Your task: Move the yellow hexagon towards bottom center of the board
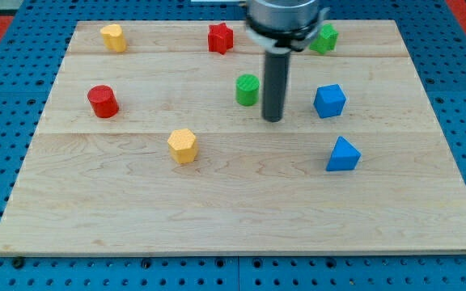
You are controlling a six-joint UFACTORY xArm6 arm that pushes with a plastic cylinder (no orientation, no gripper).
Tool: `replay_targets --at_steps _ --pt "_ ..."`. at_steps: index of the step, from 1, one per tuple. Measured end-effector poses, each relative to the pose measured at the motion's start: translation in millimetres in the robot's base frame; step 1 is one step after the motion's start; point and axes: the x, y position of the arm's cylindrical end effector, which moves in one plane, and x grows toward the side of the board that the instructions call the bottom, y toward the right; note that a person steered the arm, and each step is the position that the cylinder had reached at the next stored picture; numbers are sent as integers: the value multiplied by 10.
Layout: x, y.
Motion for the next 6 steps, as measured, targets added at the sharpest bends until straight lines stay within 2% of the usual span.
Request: replay_targets --at_steps 1,2,3,5,6 --pt "-178 48" --pt "-44 -867" --pt "210 -1468" --pt "1037 -1454" --pt "1029 -994"
